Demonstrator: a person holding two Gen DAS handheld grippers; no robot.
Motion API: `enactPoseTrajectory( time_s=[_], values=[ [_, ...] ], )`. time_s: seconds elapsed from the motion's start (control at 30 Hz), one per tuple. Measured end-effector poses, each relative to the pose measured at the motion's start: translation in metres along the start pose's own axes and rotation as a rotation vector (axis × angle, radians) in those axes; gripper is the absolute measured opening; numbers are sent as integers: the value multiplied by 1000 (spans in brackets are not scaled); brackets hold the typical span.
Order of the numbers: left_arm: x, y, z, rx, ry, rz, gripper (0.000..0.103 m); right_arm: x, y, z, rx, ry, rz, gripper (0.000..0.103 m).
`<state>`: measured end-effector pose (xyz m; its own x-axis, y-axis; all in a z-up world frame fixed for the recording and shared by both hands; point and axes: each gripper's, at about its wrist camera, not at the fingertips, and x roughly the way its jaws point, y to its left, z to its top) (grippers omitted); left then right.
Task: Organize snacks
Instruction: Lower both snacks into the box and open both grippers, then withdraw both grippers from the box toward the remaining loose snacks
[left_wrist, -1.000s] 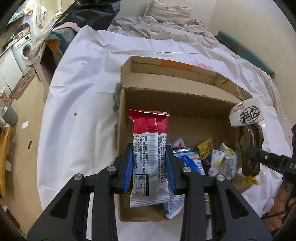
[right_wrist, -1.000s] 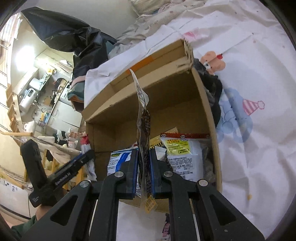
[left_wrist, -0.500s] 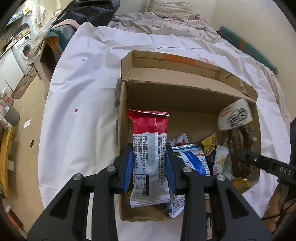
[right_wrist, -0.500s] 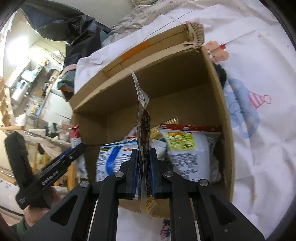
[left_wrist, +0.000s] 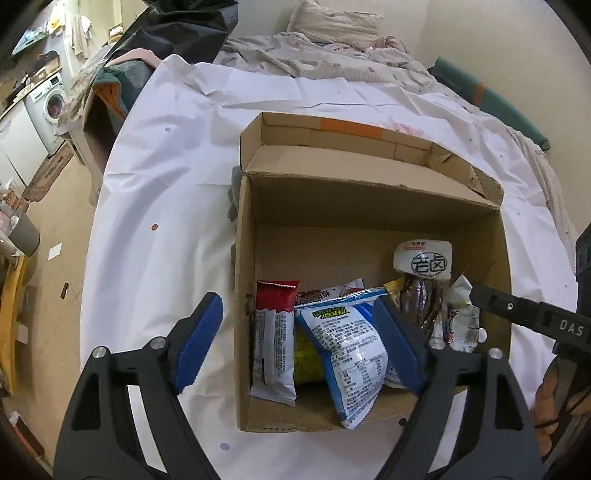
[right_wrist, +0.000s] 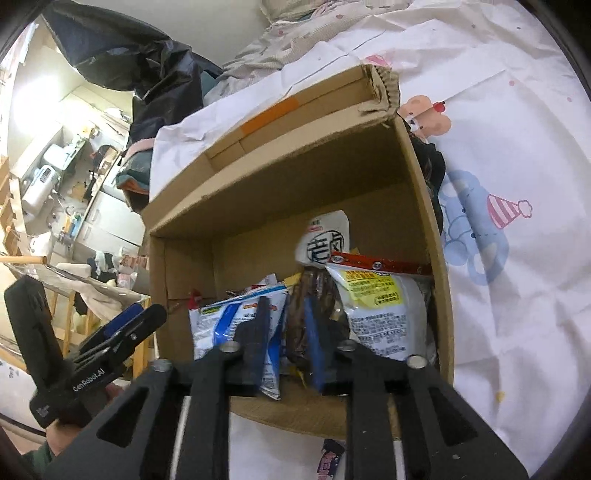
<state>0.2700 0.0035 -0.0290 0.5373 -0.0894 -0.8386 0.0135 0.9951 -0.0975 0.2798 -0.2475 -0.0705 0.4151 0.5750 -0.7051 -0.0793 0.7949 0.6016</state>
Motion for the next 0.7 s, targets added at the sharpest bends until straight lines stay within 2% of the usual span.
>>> enactPoseTrajectory(
  time_s=[0.03, 0.1, 0.17, 0.27, 0.37, 0.53, 0.7],
  values=[
    [-1, 1, 0, -2, -2, -3, 81, -1, 1, 1, -5, -6, 1, 35],
    [-1, 2, 0, -7, -4, 0, 81, -4, 3, 0, -18, -21, 1, 47],
    [-2, 2, 0, -9, -8, 3, 81, -5, 5, 1, -24, -33, 2, 64],
    [0, 5, -2, -23, 12, -4, 81, -5, 7, 2, -47, -37, -25, 71],
    [-2, 8, -3, -41, 8, -5, 81, -5, 7, 4, -38, -42, -42, 83],
    [-17, 12, -8, -36, -34, 9, 81, -11, 9, 0, -53, -58, -58, 87],
    [-40, 27, -13, -104, -64, 2, 81, -25, 7, -7, -26, -81, -62, 87]
  ],
)
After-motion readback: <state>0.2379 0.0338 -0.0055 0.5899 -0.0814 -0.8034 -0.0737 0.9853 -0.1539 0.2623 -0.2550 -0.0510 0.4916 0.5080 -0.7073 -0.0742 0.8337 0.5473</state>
